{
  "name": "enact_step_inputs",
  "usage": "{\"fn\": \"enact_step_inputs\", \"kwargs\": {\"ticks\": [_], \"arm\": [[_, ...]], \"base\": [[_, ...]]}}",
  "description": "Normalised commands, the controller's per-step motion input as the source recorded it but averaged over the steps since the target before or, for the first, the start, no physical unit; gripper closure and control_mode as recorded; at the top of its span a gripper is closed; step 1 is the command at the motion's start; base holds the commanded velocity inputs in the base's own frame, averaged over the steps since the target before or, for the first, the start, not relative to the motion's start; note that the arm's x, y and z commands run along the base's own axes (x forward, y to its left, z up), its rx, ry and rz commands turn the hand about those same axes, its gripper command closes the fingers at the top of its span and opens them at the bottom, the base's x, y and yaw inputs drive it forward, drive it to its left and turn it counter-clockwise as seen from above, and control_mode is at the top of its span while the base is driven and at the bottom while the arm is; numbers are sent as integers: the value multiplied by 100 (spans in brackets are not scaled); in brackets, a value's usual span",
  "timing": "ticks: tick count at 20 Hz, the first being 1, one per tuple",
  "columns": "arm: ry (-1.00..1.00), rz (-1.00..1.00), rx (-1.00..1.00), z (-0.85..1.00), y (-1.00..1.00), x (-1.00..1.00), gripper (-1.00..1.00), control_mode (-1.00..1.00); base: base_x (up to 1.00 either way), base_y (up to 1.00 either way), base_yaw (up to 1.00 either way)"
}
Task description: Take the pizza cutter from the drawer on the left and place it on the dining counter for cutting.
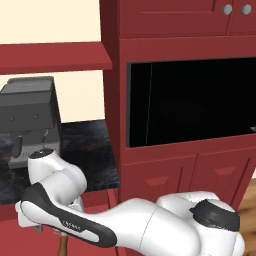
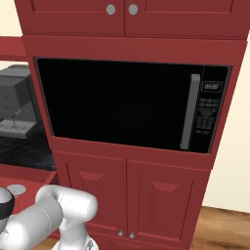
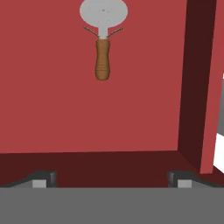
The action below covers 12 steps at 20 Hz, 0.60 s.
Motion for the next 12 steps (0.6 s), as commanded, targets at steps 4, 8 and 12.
{"fn": "enact_step_inputs", "kwargs": {"ticks": [4, 8, 12], "arm": [[0, 0, 0, -16, 0, 0, -100, -100], [0, 0, 0, -16, 0, 0, -100, -100], [0, 0, 0, -15, 0, 0, -100, -100]], "base": [[0, 0, 0], [0, 0, 0], [0, 0, 0]]}}
